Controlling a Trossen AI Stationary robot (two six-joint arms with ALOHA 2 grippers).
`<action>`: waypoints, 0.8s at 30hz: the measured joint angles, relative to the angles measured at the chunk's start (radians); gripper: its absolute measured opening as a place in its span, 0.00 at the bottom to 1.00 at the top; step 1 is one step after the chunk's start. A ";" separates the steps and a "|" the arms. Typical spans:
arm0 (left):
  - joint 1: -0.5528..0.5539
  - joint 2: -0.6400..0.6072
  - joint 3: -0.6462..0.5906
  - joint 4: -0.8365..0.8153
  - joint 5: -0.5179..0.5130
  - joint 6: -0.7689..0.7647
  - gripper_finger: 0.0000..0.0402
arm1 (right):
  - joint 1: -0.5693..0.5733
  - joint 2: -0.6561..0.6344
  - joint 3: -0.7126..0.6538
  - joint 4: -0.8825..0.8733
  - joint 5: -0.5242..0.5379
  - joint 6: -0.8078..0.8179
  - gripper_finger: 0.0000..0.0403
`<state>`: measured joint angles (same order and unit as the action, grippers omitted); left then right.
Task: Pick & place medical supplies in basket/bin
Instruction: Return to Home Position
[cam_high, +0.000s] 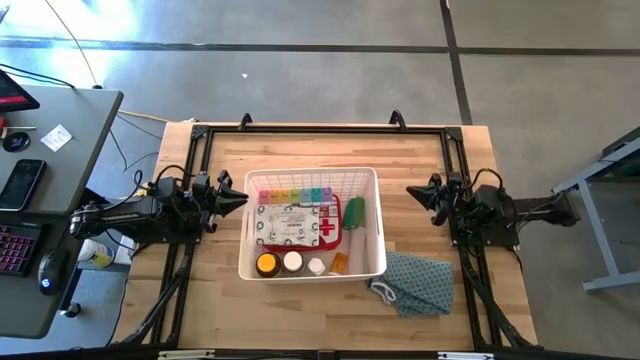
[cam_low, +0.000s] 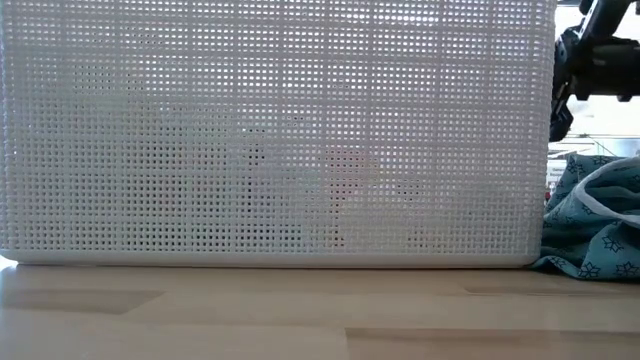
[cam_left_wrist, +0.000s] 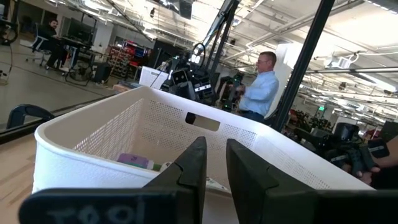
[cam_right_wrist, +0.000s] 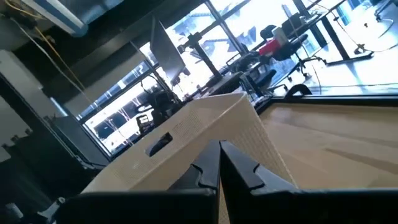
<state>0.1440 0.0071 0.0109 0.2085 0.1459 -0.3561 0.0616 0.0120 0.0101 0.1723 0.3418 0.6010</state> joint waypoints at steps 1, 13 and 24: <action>0.000 0.000 0.000 0.000 0.000 0.000 0.25 | -0.018 0.000 0.000 0.005 -0.026 -0.001 0.00; 0.000 0.000 0.000 0.000 0.000 0.000 0.25 | -0.095 0.000 0.000 -0.047 -0.232 -0.102 0.00; 0.000 0.000 0.000 -0.001 -0.001 0.000 0.25 | -0.095 0.006 0.000 -0.131 -0.225 -0.201 0.00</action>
<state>0.1440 0.0067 0.0109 0.2077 0.1452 -0.3561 -0.0334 0.0181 0.0102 0.0413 0.1169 0.4001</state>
